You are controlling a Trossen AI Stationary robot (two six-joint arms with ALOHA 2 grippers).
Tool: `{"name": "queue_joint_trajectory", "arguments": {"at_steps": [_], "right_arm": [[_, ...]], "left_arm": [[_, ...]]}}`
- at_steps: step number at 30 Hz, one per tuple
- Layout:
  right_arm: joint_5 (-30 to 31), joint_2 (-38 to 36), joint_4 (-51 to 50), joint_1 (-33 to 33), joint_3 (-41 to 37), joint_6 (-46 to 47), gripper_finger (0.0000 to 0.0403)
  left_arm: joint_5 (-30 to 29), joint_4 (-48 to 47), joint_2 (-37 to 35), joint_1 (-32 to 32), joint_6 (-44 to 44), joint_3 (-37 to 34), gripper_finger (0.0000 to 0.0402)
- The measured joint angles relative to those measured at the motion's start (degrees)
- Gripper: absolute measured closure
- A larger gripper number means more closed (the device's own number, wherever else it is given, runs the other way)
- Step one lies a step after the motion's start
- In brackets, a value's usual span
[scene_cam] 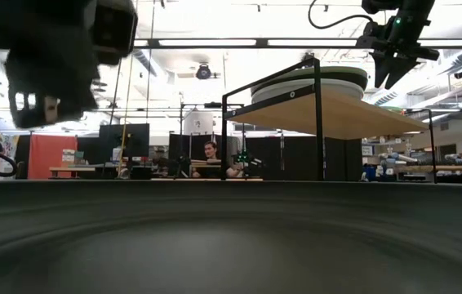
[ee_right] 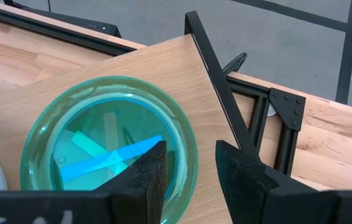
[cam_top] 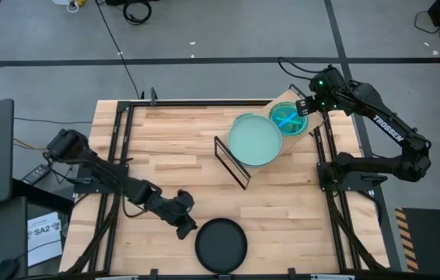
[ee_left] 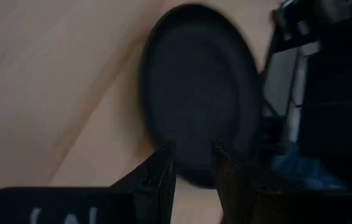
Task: Place and stack plates onto a shelf
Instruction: Stack the big black plate on top of the big gray plate on the shelf
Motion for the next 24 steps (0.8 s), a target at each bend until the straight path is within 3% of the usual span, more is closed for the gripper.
{"name": "queue_joint_trajectory", "arguments": {"at_steps": [24], "right_arm": [[0.0, 0.0, 0.0, 0.0, 0.0, 0.0, 0.026]], "left_arm": [[0.5, 6.2, 11.3, 0.1, -1.8, 0.0, 0.0295]]}}
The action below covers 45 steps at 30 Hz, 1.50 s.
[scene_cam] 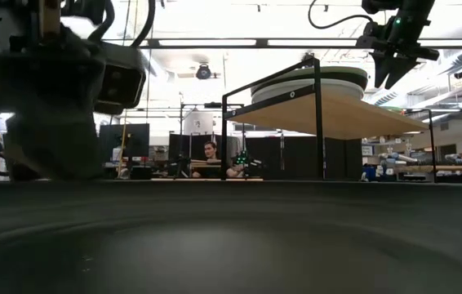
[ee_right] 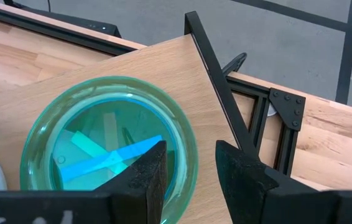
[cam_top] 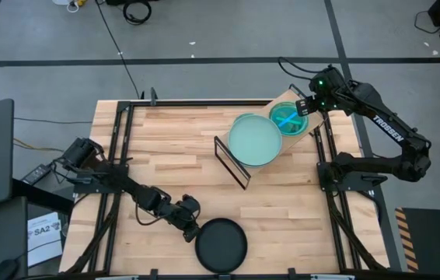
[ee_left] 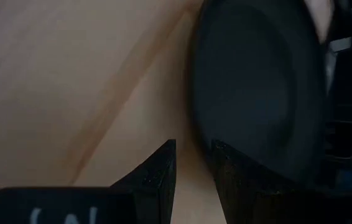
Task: Place and stack plates onto a shelf
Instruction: Stack the big black plate on top of the big gray plate on the shelf
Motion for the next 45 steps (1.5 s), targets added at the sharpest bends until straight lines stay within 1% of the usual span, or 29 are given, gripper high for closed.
{"name": "queue_joint_trajectory", "arguments": {"at_steps": [26, 30, 33, 37, 41, 45], "right_arm": [[0.0, 0.0, 0.0, 0.0, 0.0, 0.0, 0.026], [0.0, 0.0, 0.0, 0.0, 0.0, 0.0, 0.026], [0.0, 0.0, 0.0, 0.0, 0.0, 0.0, 0.026], [0.0, 0.0, 0.0, 0.0, 0.0, 0.0, 0.026], [0.0, 0.0, 0.0, 0.0, 0.0, 0.0, 0.026], [0.0, 0.0, 0.0, 0.0, 0.0, 0.0, 0.026]], "left_arm": [[0.0, 1.5, 0.1, -0.2, -0.1, 0.0, 0.0295], [0.3, 2.2, 1.8, -0.3, -0.1, 0.0, 0.0295], [2.1, 2.5, 3.5, -0.3, -0.5, 0.0, 0.0295], [2.4, 2.9, 4.0, -0.3, -1.4, 0.1, 0.0295], [2.5, 2.7, 4.1, -0.3, -1.1, 0.1, 0.031], [2.5, 2.5, 4.1, -0.3, -1.1, 0.1, 0.0342]]}}
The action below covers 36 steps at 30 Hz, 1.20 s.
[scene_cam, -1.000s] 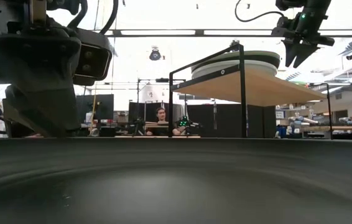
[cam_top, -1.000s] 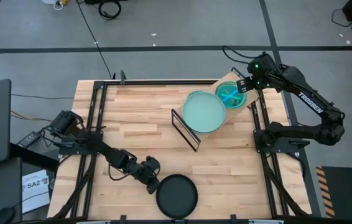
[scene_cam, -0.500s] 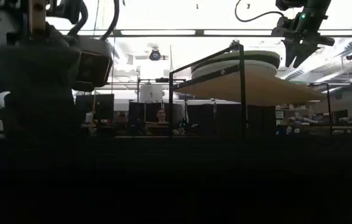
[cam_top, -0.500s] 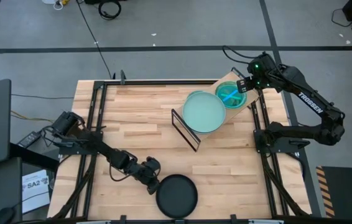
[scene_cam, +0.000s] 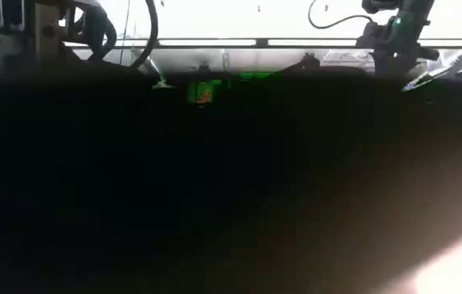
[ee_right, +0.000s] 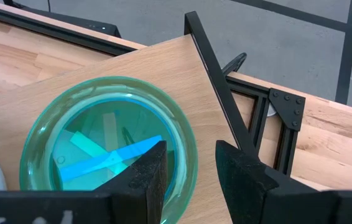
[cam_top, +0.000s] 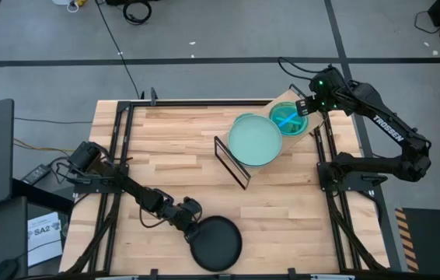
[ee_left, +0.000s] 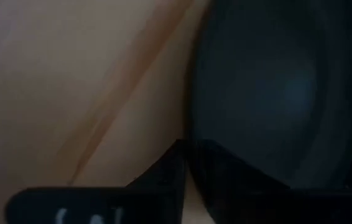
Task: Place and stack plates onto a shelf
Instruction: Stack the big black plate on top of the big gray plate on the shelf
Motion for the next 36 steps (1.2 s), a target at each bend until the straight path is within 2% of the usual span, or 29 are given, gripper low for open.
{"name": "queue_joint_trajectory", "arguments": {"at_steps": [6, 13, 19, 27, 36], "right_arm": [[0.0, 0.0, 0.0, 0.0, 0.0, 0.0, 0.026], [0.0, 0.0, 0.0, 0.0, 0.0, 0.0, 0.026], [0.0, 0.0, 0.0, 0.0, 0.0, 0.0, 0.026], [0.0, 0.0, 0.0, 0.0, 0.0, 0.0, 0.026], [0.0, 0.0, 0.0, 0.0, 0.0, 0.0, 0.026]], "left_arm": [[0.2, 0.4, 0.0, 0.5, -0.5, 0.0, 0.0384], [2.5, -0.6, -1.3, 2.9, 1.7, -0.1, 0.0383], [4.2, -0.8, -5.6, 6.5, 6.2, -0.1, 0.0384], [8.0, -0.5, -12.7, 14.8, 11.5, -0.1, 0.0384], [10.0, 0.2, -21.4, 27.4, 14.2, -0.1, 0.0385]]}}
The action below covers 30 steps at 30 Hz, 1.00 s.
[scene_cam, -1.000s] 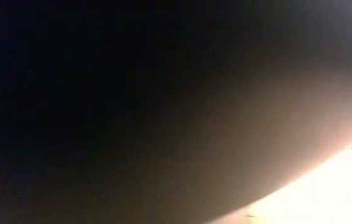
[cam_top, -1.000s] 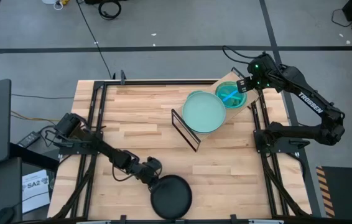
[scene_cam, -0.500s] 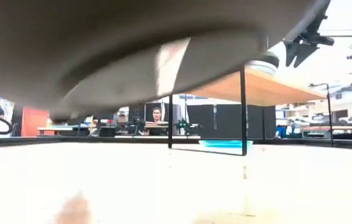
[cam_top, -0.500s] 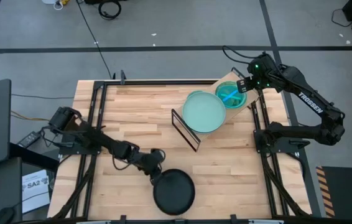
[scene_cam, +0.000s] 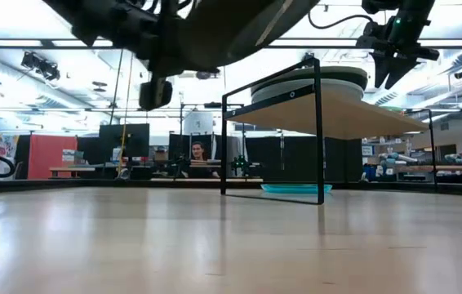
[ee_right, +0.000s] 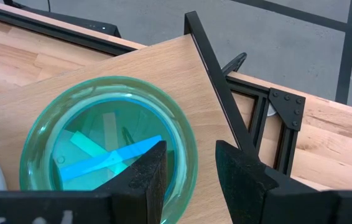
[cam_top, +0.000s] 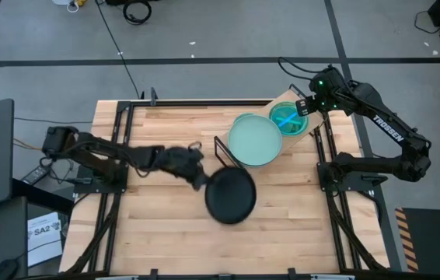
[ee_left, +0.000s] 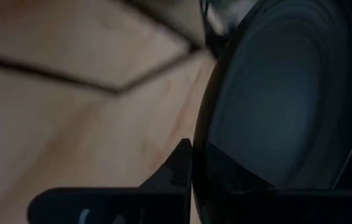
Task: Place and stack plates onto a shelf
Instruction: Stack the big black plate on top of the big gray plate on the shelf
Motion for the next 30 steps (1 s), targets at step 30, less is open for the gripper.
{"name": "queue_joint_trajectory", "arguments": {"at_steps": [30], "right_arm": [[-0.6, 0.0, 0.0, 0.0, 0.0, 0.0, 0.026]], "left_arm": [[7.0, -51.1, 15.4, 25.9, 34.6, 60.9, 0.0385]]}}
